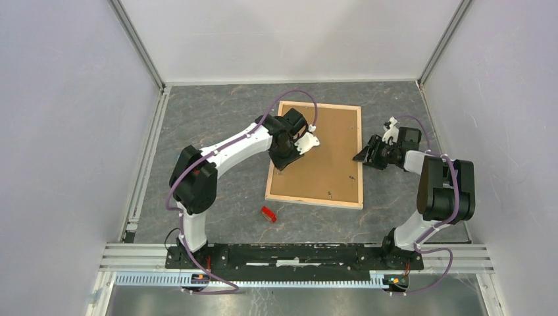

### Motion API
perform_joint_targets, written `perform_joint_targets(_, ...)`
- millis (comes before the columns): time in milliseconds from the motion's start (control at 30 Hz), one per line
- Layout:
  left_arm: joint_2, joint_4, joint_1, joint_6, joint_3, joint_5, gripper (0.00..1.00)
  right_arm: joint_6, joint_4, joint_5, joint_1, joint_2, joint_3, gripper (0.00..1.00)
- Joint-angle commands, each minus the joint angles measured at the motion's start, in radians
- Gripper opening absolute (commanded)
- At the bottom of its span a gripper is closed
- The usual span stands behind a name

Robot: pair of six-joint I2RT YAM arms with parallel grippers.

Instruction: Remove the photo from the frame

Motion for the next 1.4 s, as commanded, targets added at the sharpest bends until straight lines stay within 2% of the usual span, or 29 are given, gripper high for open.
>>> perform_joint_targets(0,0.004,0.148,-0.004,-0.036,-0.013,-0.052,0.02,-0.009,-0.048,0.041,0.025,0.024,-0.036,0.57)
perform_joint_targets(100,-0.006,0.138,-0.005,-0.026,0.005,-0.047,0.02,-0.01,-0.046,0.041,0.025,0.022,-0.036,0.56)
perform_joint_targets(200,-0.035,0.115,-0.004,-0.022,0.029,0.024,0.02,-0.03,-0.05,0.047,0.029,0.023,-0.028,0.56)
perform_joint_targets(400,-0.047,0.057,0.057,-0.062,0.104,0.062,0.02,-0.183,-0.159,0.183,0.09,0.043,0.06,0.49)
perform_joint_targets(633,-0.023,0.019,0.211,-0.109,0.21,0.065,0.02,-0.358,-0.296,0.323,0.118,0.117,0.2,0.31)
perform_joint_targets(933,0.026,0.014,0.277,-0.097,0.277,0.01,0.02,-0.582,-0.374,0.412,0.12,0.174,0.321,0.16)
perform_joint_targets(1000,0.037,0.023,0.277,-0.096,0.284,0.012,0.02,-0.629,-0.389,0.413,0.12,0.183,0.346,0.11)
perform_joint_targets(1167,0.097,0.048,0.277,-0.073,0.347,0.008,0.02,-0.664,-0.413,0.351,0.121,0.191,0.361,0.09)
perform_joint_targets(1367,0.243,0.066,0.277,-0.052,0.529,-0.011,0.02,-0.649,-0.4,0.293,0.126,0.178,0.332,0.09)
